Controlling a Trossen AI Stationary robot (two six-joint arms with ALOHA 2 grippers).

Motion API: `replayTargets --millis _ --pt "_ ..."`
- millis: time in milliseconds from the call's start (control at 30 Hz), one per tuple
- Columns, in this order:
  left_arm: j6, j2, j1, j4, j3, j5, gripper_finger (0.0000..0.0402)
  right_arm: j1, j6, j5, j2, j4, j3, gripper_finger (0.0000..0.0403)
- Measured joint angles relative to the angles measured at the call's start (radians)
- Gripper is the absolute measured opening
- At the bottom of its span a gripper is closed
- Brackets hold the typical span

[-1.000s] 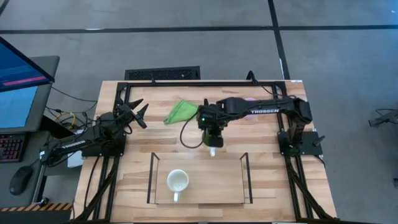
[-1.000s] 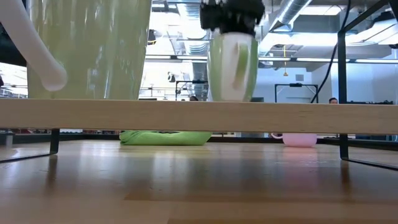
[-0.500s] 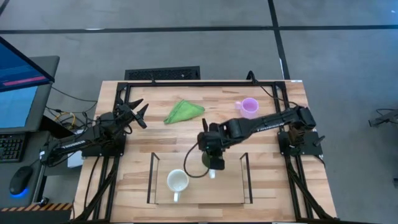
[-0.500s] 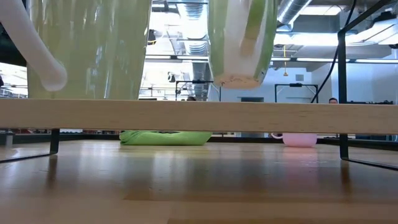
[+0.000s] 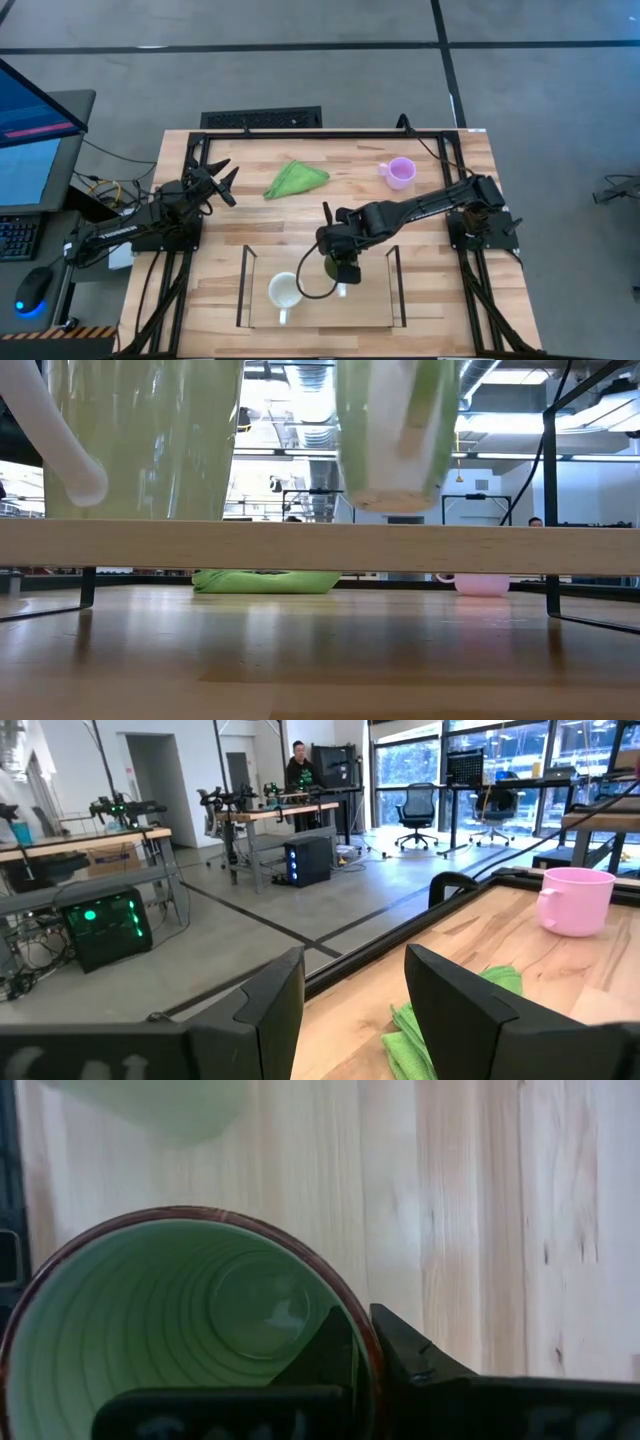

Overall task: Stack small to large cups/mugs on shelf
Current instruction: Put the green mug on the shelf

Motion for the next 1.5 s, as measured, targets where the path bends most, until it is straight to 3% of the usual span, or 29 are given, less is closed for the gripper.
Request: replayTargets --millis 500,767,1500 --pt "0.018 0.0 0.0 0.0 0.0 0.0 0.0167 -0.013 -0.049 -0.019 0.017 -0.079 0.005 0.0029" --pt "0.027 0.0 0.0 0.0 0.0 0.0 0.0167 -0.015 -0.09 -0.001 0.051 -0.125 0.083 0.0029" --pt "0.034 0.044 0.0 0.0 0.0 -0.008 0.0167 0.051 -0.066 -0.008 0.346 -0.281 0.506 0.0029"
